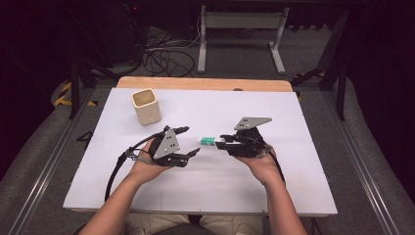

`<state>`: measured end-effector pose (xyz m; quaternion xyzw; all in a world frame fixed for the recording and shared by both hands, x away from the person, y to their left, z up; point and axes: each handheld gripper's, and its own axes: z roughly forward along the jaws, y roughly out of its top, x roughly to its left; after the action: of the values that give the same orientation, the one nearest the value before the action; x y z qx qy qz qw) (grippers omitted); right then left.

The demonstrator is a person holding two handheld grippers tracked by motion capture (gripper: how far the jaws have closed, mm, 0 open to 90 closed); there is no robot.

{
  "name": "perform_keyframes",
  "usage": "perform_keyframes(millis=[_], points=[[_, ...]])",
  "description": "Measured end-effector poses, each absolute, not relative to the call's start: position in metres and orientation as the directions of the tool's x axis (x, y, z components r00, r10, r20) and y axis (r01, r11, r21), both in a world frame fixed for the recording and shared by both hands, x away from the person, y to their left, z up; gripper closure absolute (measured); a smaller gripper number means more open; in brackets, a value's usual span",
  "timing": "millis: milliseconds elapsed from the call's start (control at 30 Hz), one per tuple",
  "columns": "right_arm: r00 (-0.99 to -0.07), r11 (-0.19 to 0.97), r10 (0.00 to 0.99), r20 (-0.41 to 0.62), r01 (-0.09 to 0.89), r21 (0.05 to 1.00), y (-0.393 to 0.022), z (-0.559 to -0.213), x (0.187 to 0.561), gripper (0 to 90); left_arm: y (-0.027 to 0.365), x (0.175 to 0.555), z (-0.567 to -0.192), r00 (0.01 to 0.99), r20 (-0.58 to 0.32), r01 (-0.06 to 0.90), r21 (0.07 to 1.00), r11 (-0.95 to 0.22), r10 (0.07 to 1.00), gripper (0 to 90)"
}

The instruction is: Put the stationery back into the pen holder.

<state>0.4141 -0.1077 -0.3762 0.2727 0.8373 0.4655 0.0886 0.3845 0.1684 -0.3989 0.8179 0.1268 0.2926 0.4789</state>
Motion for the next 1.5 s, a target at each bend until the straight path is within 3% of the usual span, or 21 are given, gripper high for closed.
perform_keyframes(millis=[233, 1500], points=[[-0.833, 0.410, 0.539, 0.123, 0.387, 0.826, -0.107, -0.374, 0.416, 65.8, 0.159, 0.388, -0.401, 0.780, 0.414, -0.101, 0.823, -0.558, 0.469, 28.2], [-0.839, 0.403, 0.515, 0.176, 0.418, 0.814, -0.095, -0.367, 0.420, 65.8, 0.136, 0.397, -0.415, 0.768, 0.524, -0.161, 0.713, -0.683, 0.367, 47.4]])
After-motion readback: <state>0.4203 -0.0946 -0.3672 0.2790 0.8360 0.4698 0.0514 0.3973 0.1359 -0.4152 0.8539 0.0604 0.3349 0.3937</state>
